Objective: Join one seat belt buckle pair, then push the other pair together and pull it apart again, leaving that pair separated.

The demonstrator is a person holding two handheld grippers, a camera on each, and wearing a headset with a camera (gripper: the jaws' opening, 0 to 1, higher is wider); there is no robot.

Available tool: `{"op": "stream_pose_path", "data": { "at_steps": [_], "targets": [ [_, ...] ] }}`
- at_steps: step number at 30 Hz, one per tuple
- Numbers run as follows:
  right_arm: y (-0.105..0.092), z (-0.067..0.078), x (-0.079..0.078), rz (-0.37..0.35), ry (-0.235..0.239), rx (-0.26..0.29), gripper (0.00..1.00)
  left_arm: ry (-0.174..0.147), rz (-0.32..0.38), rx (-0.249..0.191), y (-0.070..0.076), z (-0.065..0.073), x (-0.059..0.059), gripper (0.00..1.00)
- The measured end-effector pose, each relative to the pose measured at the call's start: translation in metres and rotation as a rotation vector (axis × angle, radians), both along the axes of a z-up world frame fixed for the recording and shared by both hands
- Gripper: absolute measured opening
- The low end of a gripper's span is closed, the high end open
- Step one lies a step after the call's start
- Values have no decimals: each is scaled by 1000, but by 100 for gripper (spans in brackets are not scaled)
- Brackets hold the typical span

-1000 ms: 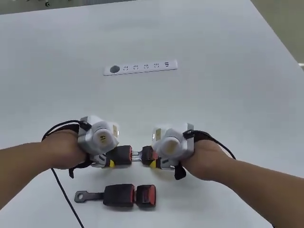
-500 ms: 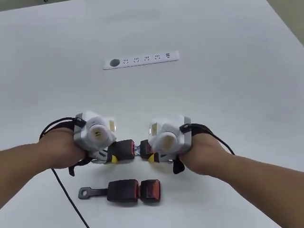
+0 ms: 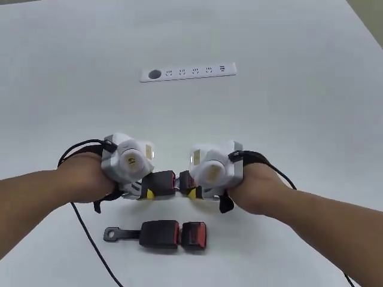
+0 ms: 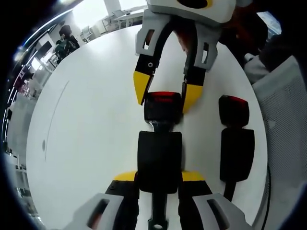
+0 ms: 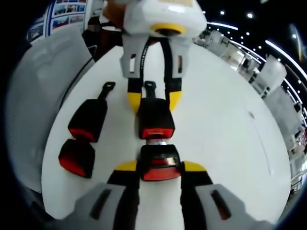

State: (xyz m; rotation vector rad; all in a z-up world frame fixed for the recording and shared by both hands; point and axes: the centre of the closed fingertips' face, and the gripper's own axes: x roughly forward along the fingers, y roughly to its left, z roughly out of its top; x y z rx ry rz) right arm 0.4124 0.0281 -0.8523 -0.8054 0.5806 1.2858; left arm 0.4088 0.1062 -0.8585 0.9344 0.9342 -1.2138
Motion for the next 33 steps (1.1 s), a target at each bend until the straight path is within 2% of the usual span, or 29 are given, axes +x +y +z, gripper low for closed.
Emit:
{"op": "stream_pose_path", "data": {
  "at_steps": [2, 3, 5, 7, 11, 14, 19, 23, 29, 31, 33],
  "targets": [
    [-9, 1, -1, -2, -5, -6, 30, 1, 1, 1, 0, 0, -1, 31],
    [-10, 3, -5, -6, 19, 13, 30, -1, -5, 2, 0, 0, -1, 31],
    [-13, 1, -6, 5, 4, -5, 30, 1, -3, 2, -1, 0, -1, 31],
    [-20, 1, -8, -6, 16, 3, 30, 2, 2, 1, 0, 0, -2, 31],
    [-39, 0, -16, -12, 35, 3, 31, 0, -2, 4, 0, 0, -2, 31],
    [-61, 1, -19, -27, 14, -20, 32, 5, -3, 4, 0, 0, -2, 32],
    [-102, 0, -17, -80, 15, -47, 32, -2, -17, 17, -1, 1, -3, 32],
    [-130, 0, -17, -92, 7, -88, 33, -2, -18, 27, -2, 2, -3, 32],
    [-162, -3, -15, -132, 3, -129, 34, -5, -7, 30, -1, 2, -2, 33],
    [-164, -1, -13, -147, -26, -124, 35, -26, -38, 24, -2, 3, -3, 33],
    [-169, 3, -7, -209, -68, -96, 46, -33, -28, 20, -1, 3, -2, 33]
  ]
}}
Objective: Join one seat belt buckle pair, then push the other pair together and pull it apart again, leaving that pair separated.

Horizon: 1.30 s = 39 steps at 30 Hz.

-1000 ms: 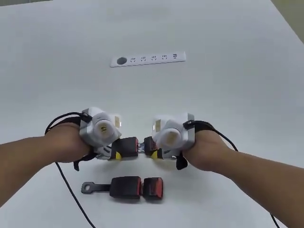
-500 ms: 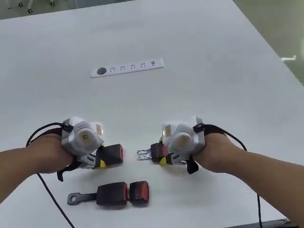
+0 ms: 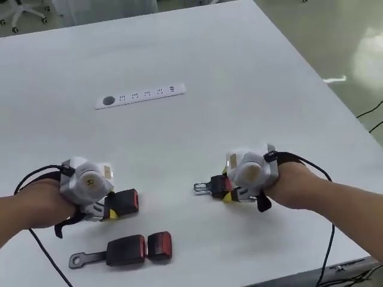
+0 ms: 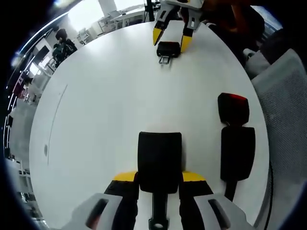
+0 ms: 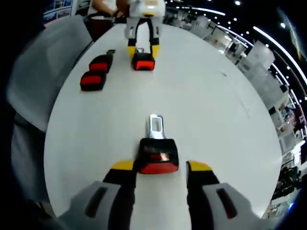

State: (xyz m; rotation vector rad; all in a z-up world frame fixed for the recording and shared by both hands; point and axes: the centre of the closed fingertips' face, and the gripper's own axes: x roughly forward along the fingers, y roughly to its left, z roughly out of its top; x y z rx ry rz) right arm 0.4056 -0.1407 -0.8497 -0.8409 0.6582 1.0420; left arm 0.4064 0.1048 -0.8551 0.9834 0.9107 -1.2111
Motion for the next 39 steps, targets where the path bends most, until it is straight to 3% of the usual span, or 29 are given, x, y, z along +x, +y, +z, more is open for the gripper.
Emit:
{"op": "stream_pose_path", "data": {
  "at_steps": [2, 4, 7, 9, 10, 13, 17, 22, 25, 27, 30, 32, 34, 36, 39],
  "targets": [
    [-8, 1, 2, -33, -11, 12, 55, -7, 4, -6, 0, 0, 1, 33],
    [-16, 0, -6, -99, 30, 40, 57, -15, 12, -2, 2, 1, 1, 33],
    [-26, 8, -15, -177, 41, 100, 57, -55, 33, 39, 13, 3, 2, 40],
    [-33, 13, -24, -260, 56, 143, 59, -108, 2, 50, 16, 7, 1, 46],
    [-37, 15, -30, -315, 71, 174, 62, -124, 12, 36, 18, 11, -4, 50],
    [-38, 22, -48, -337, 66, 246, 66, -165, 89, -15, 24, 21, -7, 56],
    [-39, 25, -77, -381, 93, 316, 67, -234, 177, -47, 46, 37, -17, 75],
    [-39, 24, -110, -354, 109, 313, 72, -191, 332, -141, 79, 46, -56, 82],
    [-41, 35, -125, -345, 107, 317, 74, -171, 435, -217, 91, 52, -76, 87],
    [-42, 43, -129, -338, 91, 319, 77, -167, 495, -274, 97, 56, -90, 89],
    [-42, 54, -129, -332, 80, 334, 80, -176, 529, -303, 106, 58, -107, 95],
    [-43, 61, -128, -332, 67, 338, 82, -174, 552, -325, 109, 59, -115, 96],
    [-43, 67, -125, -337, 52, 348, 84, -148, 593, -349, 112, 58, -124, 97],
    [-42, 70, -124, -336, 41, 355, 86, -180, 599, -365, 117, 62, -124, 100],
    [-40, 72, -124, -338, 41, 358, 89, -183, 632, -386, 120, 67, -127, 100]
  ]
}}
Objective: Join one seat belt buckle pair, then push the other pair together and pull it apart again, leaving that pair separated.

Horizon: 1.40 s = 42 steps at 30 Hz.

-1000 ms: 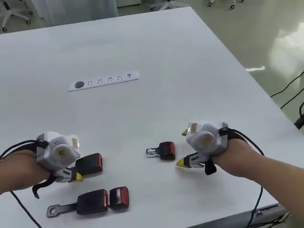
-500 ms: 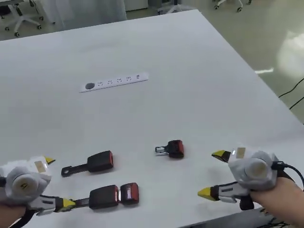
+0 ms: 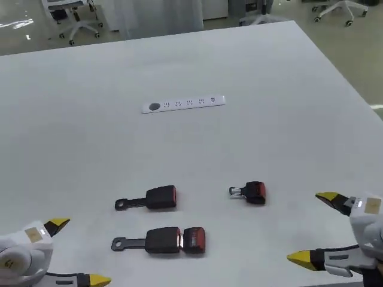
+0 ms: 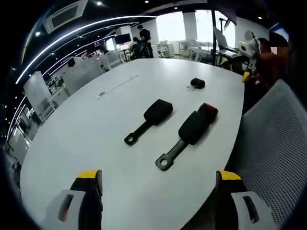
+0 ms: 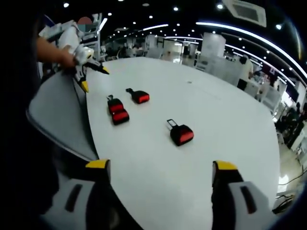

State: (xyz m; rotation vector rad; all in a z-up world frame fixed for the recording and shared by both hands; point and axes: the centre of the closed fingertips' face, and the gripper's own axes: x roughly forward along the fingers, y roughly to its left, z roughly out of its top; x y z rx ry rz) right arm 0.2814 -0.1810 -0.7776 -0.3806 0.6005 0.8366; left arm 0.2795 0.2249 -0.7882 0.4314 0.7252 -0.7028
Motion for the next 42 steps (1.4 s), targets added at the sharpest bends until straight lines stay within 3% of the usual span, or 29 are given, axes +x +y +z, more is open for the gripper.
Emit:
{"op": "stream_pose_path", "data": {
  "at_steps": [5, 10, 23, 33, 37, 42],
  "targets": [
    [0, 1, -2, 5, -12, 2, 93, -14, 2, 0, -1, 0, -3, 100],
    [-8, -2, -1, -46, 6, 13, 100, -10, 1, 5, 0, -1, -5, 100],
    [-17, -1, -6, -84, 4, 19, 100, -13, 4, 1, -8, 2, -9, 100],
    [-9, 2, -8, -91, 7, 52, 100, -3, 32, -26, -6, 6, -10, 100],
    [-7, 3, -7, -95, 5, 60, 100, -18, 46, -35, -4, 8, -9, 100],
    [-6, 7, -5, -108, -9, 60, 100, -14, 49, -46, -4, 9, -9, 100]
  ]
}}
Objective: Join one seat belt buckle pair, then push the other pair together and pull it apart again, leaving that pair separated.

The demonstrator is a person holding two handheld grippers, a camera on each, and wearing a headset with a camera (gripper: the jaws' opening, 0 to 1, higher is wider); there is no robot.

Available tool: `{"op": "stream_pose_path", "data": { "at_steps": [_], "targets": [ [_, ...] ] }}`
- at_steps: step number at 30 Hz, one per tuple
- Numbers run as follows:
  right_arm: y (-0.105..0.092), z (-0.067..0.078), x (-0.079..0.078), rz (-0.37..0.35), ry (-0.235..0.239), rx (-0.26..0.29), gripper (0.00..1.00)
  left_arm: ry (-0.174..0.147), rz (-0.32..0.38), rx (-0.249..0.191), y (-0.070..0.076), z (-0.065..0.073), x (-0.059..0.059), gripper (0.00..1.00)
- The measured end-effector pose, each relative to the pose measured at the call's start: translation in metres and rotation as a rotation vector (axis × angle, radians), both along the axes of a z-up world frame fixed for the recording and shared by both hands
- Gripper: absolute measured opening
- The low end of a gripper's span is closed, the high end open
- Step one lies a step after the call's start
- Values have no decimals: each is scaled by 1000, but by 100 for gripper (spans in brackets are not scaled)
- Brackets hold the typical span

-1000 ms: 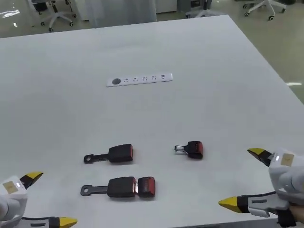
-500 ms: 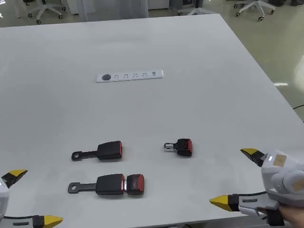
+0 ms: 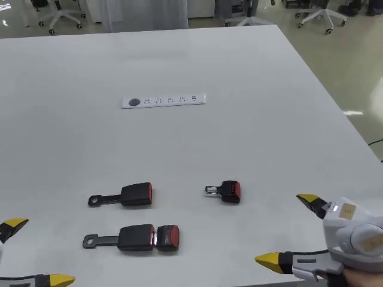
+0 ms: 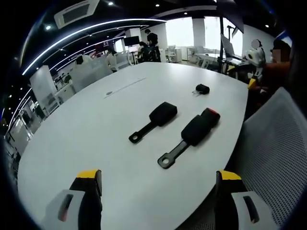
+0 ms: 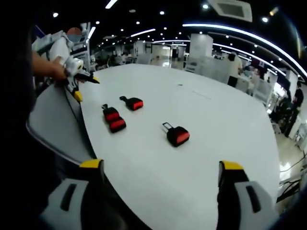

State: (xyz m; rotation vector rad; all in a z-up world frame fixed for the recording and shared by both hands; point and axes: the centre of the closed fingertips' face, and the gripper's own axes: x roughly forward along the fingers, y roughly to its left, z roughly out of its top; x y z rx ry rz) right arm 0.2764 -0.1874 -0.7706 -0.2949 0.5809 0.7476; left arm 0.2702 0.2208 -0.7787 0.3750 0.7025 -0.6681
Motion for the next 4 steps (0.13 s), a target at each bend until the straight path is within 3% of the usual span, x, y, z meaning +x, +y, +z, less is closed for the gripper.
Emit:
{"op": "stream_pose_path", "data": {
  "at_steps": [2, 4],
  "targets": [
    [-8, 3, 7, -26, -40, -33, 100, 1, -4, 0, 0, 0, 0, 100],
    [-7, 5, 4, -29, -19, 0, 100, 0, -3, 1, 1, 1, -1, 100]
  ]
}}
